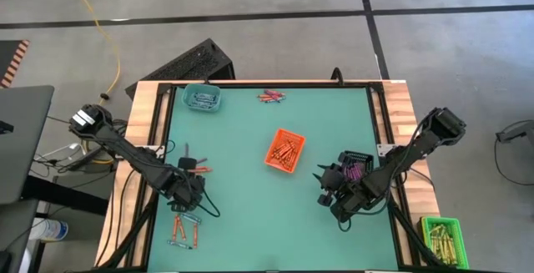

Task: Sort crayons
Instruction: Put the blue crayon into the blue bin

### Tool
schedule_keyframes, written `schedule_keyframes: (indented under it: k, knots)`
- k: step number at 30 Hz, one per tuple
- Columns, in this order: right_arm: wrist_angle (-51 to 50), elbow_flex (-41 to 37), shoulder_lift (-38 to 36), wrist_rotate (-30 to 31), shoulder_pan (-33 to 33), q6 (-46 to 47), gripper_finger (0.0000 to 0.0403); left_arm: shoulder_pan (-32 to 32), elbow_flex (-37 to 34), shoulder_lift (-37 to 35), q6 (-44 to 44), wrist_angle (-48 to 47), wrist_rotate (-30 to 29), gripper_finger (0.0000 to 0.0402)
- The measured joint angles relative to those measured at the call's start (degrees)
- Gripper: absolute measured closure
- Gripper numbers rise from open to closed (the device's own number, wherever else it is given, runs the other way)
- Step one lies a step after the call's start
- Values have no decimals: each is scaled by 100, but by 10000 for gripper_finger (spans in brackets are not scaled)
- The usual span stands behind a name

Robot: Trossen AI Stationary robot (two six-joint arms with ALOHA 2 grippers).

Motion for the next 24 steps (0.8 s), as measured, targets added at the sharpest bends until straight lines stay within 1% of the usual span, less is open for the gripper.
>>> schedule_keyframes:
  k: [3,8,12,16,24]
  knots:
    - [26,0,0,-2,-64,2,262,30,69,0,124,-10,-13,299]
    - [31,0,0,-2,-182,0,262,64,90,0,372,-72,-294,299]
    - [33,0,0,-4,-213,-2,262,255,90,0,599,-209,-412,299]
    - [35,0,-2,-4,-213,-4,262,536,90,0,836,-170,-372,299]
    - [44,0,-2,-9,-213,-2,262,1082,90,0,1142,-47,155,299]
